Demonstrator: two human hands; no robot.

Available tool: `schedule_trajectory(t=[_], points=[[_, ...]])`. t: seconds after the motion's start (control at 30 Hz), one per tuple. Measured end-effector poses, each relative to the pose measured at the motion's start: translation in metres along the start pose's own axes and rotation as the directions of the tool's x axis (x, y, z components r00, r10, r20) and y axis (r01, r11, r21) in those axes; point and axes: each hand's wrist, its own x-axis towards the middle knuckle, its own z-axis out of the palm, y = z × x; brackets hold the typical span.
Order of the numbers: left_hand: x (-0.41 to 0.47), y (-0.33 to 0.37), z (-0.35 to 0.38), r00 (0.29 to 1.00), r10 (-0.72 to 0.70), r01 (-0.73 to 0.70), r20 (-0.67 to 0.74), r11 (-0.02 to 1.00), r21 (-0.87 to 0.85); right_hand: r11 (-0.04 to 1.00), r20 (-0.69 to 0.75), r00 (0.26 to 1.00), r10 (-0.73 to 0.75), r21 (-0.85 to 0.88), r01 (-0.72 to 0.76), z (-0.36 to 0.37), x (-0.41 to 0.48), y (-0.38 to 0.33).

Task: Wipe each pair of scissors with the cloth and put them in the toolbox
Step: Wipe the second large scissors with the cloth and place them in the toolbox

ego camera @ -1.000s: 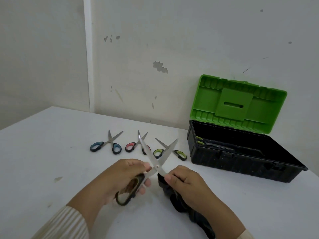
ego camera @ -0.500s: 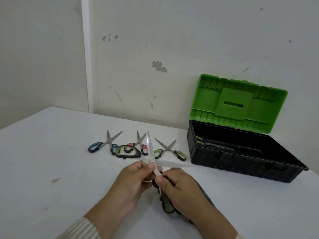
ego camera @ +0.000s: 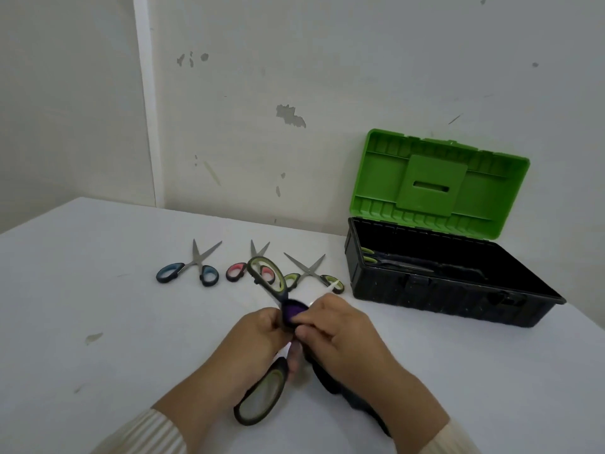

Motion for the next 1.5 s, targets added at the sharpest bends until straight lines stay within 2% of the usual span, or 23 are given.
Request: schedule_trajectory(t=[0.03,0.1,0.13,0.23,0.27,0.37,0.5,0.53,0.63,0.67,0.77,0.8,0.83,0.9,1.0,1.07,1.1,1.13,1.17,1.23,1.3,1.43,1.5], points=[[-0.001,0.0,0.002,1.0,0.01,-0.01,-0.001,1.0,0.008,1.0,-0.016,1.0,-0.004,-0.01,0.003,0.002,0.003,0.002],[-0.002,0.0,0.004,0.999,0.034,-0.034,-0.017,0.999,0.026,1.0,-0.144,0.989,0.007,0.009,-0.006,0.001,0.007,0.008],[-0.001,0.0,0.004,0.999,0.04,-0.04,-0.024,0.999,0.02,1.0,-0.154,0.988,0.007,0.0,-0.007,0.002,0.007,0.008],[0.001,-0.002,0.003,0.999,0.025,-0.025,-0.031,1.0,-0.012,0.996,-0.051,0.998,-0.032,-0.089,0.028,0.009,0.006,-0.001],[0.003,-0.003,0.002,0.999,0.028,-0.028,-0.031,1.0,-0.004,0.993,-0.068,0.997,-0.037,-0.113,0.029,0.009,0.007,0.0],[0.004,-0.005,0.002,0.998,0.052,-0.049,-0.023,0.995,0.09,0.993,-0.215,0.975,0.054,-0.088,-0.075,-0.001,0.012,0.01],[0.004,-0.005,0.001,0.999,0.025,-0.024,-0.04,0.999,0.027,0.997,-0.059,0.998,-0.015,-0.082,0.011,0.014,0.003,-0.003],[0.004,-0.005,0.0,0.999,0.03,-0.029,-0.043,0.999,0.022,0.997,-0.069,0.997,-0.025,-0.076,0.019,0.015,0.004,-0.003],[0.004,-0.004,-0.001,0.998,0.063,-0.06,-0.028,0.994,0.091,0.997,-0.237,0.97,0.05,-0.045,-0.062,0.01,0.013,0.01],[0.005,-0.005,-0.001,0.998,0.061,-0.058,-0.029,0.994,0.094,0.996,-0.24,0.969,0.06,-0.048,-0.074,0.009,0.012,0.011],[0.003,-0.003,-0.001,0.999,0.041,-0.039,-0.033,0.998,0.041,0.999,-0.102,0.995,0.014,-0.036,-0.018,0.019,0.002,-0.002],[0.003,-0.003,-0.002,0.998,0.045,-0.044,-0.032,0.998,0.037,1.0,-0.106,0.994,-0.004,-0.028,0.002,0.021,0.002,-0.002],[0.003,-0.003,-0.003,0.998,0.054,-0.052,-0.028,0.997,0.053,1.0,-0.15,0.989,0.008,-0.027,-0.012,0.019,0.006,0.003],[0.002,-0.002,-0.004,0.998,0.06,-0.059,-0.009,0.996,0.074,0.991,-0.283,0.952,0.117,-0.032,-0.132,0.008,0.014,0.02],[0.002,-0.003,-0.002,0.999,0.03,-0.031,0.021,0.998,0.063,0.951,-0.47,0.839,0.276,0.006,-0.309,-0.016,0.013,0.042],[0.004,-0.003,-0.002,1.0,0.007,-0.008,0.023,0.998,0.067,0.943,-0.546,0.776,0.315,0.086,-0.322,-0.024,0.007,0.04],[0.005,-0.004,-0.002,1.0,-0.001,-0.001,0.029,0.998,0.066,0.961,-0.562,0.785,0.26,0.072,-0.266,-0.025,0.006,0.033],[0.005,-0.004,-0.003,0.999,-0.01,0.007,0.042,0.998,0.064,0.981,-0.534,0.826,0.179,0.035,-0.19,-0.023,0.005,0.024],[0.005,-0.003,-0.003,0.998,-0.021,0.018,0.055,0.998,0.057,0.995,-0.447,0.89,0.093,-0.001,-0.104,-0.018,0.004,0.015],[0.004,-0.003,-0.004,0.996,-0.04,0.039,0.084,0.999,0.013,0.997,-0.145,0.989,-0.035,-0.066,0.025,-0.001,0.0,-0.004],[0.003,-0.003,-0.006,0.994,-0.049,0.05,0.101,0.999,-0.003,0.992,0.063,0.998,-0.022,-0.122,0.029,0.01,0.001,-0.01],[0.006,-0.007,-0.008,0.996,-0.048,0.048,0.077,0.999,-0.007,0.991,-0.027,0.999,0.02,-0.129,-0.024,0.01,0.007,-0.007],[0.007,-0.007,-0.009,0.996,-0.036,0.035,0.086,0.999,0.014,0.994,0.054,0.999,-0.001,-0.105,0.006,0.015,0.004,-0.011]])
